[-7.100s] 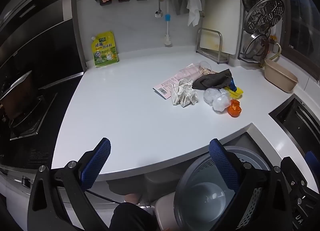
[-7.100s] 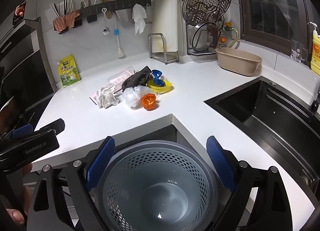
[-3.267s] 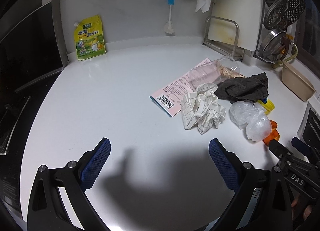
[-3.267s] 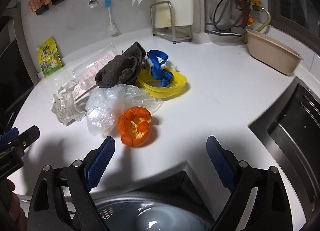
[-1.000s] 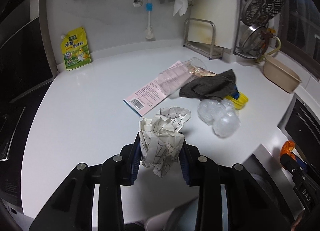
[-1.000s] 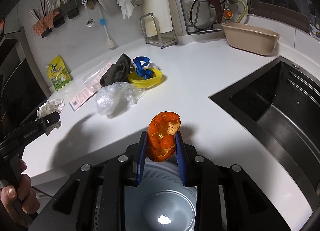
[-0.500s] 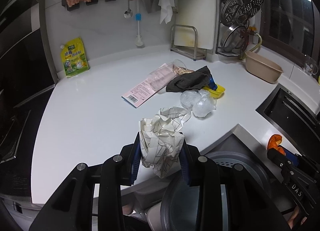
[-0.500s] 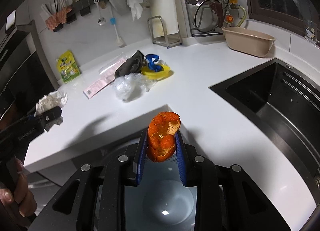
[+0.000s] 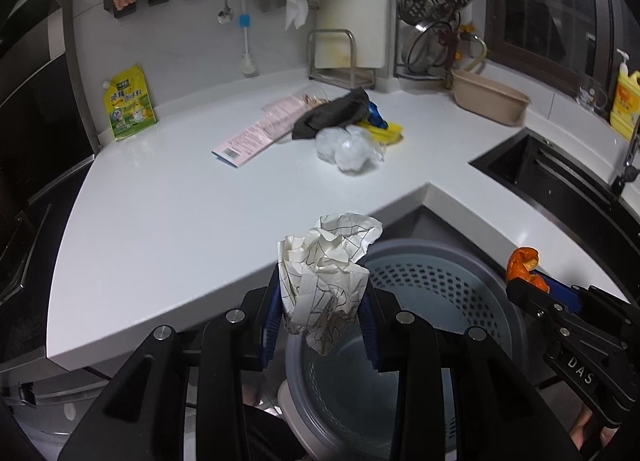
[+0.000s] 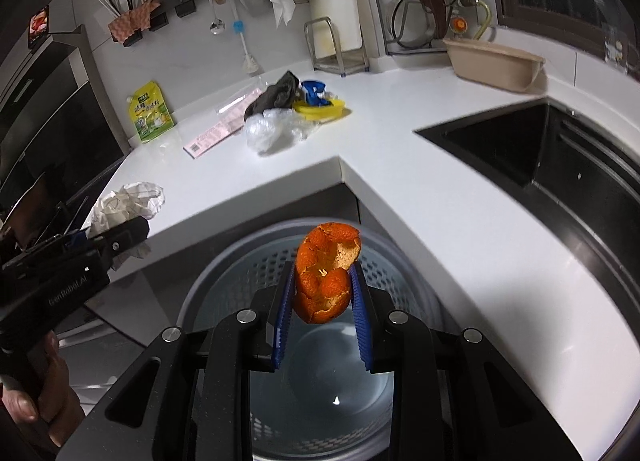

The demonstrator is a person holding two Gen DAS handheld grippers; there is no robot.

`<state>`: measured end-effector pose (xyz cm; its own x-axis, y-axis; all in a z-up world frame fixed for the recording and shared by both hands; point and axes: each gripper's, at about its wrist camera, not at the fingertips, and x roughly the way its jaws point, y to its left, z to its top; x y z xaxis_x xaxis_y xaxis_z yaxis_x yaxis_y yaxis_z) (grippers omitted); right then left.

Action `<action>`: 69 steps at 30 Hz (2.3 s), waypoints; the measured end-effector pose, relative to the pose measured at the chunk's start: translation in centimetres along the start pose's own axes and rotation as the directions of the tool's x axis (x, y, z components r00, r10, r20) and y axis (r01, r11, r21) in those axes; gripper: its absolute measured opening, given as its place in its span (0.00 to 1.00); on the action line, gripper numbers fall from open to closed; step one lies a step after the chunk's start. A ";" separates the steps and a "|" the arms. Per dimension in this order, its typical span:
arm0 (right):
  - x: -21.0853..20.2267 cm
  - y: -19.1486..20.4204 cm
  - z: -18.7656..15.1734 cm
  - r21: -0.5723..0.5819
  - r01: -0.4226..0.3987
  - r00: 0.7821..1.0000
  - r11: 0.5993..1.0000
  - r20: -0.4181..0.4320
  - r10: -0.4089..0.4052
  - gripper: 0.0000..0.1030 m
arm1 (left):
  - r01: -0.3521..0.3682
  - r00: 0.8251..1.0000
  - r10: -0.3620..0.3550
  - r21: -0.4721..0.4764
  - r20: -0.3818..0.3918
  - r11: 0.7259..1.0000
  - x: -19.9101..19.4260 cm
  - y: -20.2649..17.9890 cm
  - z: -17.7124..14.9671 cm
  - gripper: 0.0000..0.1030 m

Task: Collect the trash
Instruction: 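Lift the orange peel with the right gripper while the left gripper lifts the paper towel, then open both grippers over the grey bin, dropping peel and paper towel, then move both grippers back over the counter toward the remaining trash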

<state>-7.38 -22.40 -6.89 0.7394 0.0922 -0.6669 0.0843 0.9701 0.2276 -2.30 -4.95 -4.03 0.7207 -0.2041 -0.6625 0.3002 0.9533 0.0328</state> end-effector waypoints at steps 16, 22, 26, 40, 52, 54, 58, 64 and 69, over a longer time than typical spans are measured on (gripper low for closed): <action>0.4 -1.0 -3.4 0.009 -0.006 0.998 1.000 -0.061 0.006 0.26 | 0.096 0.987 -0.096 -0.003 -0.126 0.995 2.4 -2.3 -3.7 0.33; 0.8 -1.1 -3.5 0.013 -0.003 0.998 1.000 -0.070 0.004 0.31 | 0.103 0.987 -0.104 -0.016 -0.126 0.995 2.4 -2.1 -3.8 0.43; 0.5 -1.2 -3.3 0.015 0.002 0.999 1.000 -0.053 -0.001 0.47 | 0.089 0.989 -0.091 -0.018 -0.115 0.996 2.2 -2.0 -3.7 0.48; 0.0 -1.5 -3.1 0.025 0.010 1.000 1.000 -0.029 -0.009 0.56 | 0.078 0.993 -0.080 -0.019 -0.089 0.997 1.7 -1.8 -3.5 0.74; -0.5 -1.7 -2.8 0.035 0.011 1.000 0.999 -0.001 -0.011 0.62 | 0.070 0.997 -0.072 -0.064 -0.025 0.995 0.7 -0.3 -3.0 0.91; -0.6 -1.7 -2.7 0.037 0.011 1.000 0.999 0.005 -0.012 0.64 | 0.053 0.998 -0.054 -0.069 -0.014 0.996 0.6 -0.1 -2.9 0.92; -0.6 -1.6 -2.5 0.034 0.008 1.000 0.999 0.016 -0.009 0.64 | 0.022 1.000 -0.021 -0.080 0.014 0.997 0.2 0.7 -2.5 0.93; -0.4 -1.4 -1.7 0.028 0.014 0.999 1.000 0.033 -0.015 0.65 | 0.013 0.998 -0.007 -0.099 0.064 0.995 -0.5 1.7 -1.7 0.94; -0.1 -1.6 -0.6 0.036 0.011 0.999 0.999 0.048 -0.013 0.69 | -0.016 0.993 0.027 -0.097 0.114 0.995 -1.1 2.3 -0.5 0.94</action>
<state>-7.98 -23.83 -7.60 0.7697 0.0687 -0.6347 0.1163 0.9625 0.2452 -2.67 -2.48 -3.60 0.7953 -0.2019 -0.5716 0.2261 0.9737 -0.0294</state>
